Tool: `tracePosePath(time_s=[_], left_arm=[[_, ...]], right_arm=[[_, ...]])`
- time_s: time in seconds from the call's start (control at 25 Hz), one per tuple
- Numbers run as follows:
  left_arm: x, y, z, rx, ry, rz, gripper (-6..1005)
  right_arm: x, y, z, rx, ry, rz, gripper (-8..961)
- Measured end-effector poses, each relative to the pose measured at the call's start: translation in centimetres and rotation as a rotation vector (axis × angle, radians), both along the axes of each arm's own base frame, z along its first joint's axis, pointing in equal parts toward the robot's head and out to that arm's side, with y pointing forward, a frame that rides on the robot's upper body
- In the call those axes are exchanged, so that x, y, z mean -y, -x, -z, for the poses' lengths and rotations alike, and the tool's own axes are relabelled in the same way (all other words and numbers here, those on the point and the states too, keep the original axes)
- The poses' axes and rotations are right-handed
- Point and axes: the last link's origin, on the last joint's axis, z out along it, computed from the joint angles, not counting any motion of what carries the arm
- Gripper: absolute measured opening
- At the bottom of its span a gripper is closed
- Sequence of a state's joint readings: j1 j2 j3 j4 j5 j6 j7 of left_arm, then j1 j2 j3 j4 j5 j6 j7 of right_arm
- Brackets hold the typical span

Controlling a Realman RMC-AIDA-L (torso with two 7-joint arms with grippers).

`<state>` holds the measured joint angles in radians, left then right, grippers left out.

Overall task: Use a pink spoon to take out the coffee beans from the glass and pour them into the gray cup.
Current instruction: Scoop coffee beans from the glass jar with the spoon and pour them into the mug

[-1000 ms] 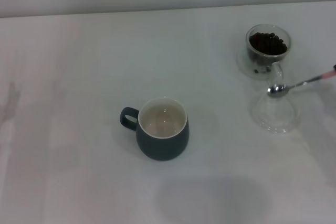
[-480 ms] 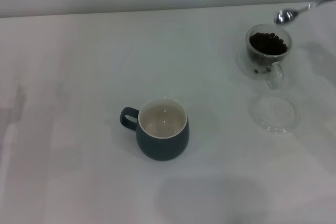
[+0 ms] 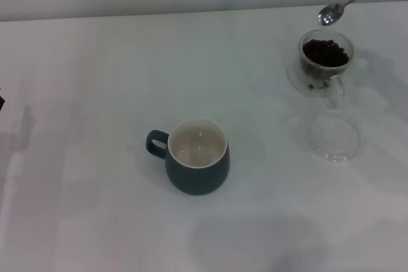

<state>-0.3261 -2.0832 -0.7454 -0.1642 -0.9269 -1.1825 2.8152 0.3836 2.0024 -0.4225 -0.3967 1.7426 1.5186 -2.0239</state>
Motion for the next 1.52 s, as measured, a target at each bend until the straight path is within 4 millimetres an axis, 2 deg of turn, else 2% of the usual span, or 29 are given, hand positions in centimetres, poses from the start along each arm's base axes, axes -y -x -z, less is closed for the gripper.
tracePosePath(time_s=[0.56,0.96,1.52], left_arm=[[0.1,0.2,0.4,-0.007,0.024,-0.014,804],[-0.1,0.0,0.7,-0.016,0.048,-0.006,805],[0.1,0.2,0.7,-0.019,0.049,-0.010,804]], right_arm=[[-0.9,-1.1,1.8,0.206,-0.005,0.062,145],[-1.8,-1.7,2.6,0.274,0.007,0.117,145],[-1.2,-2.9,4.0,0.237,0.048,0.193,145]])
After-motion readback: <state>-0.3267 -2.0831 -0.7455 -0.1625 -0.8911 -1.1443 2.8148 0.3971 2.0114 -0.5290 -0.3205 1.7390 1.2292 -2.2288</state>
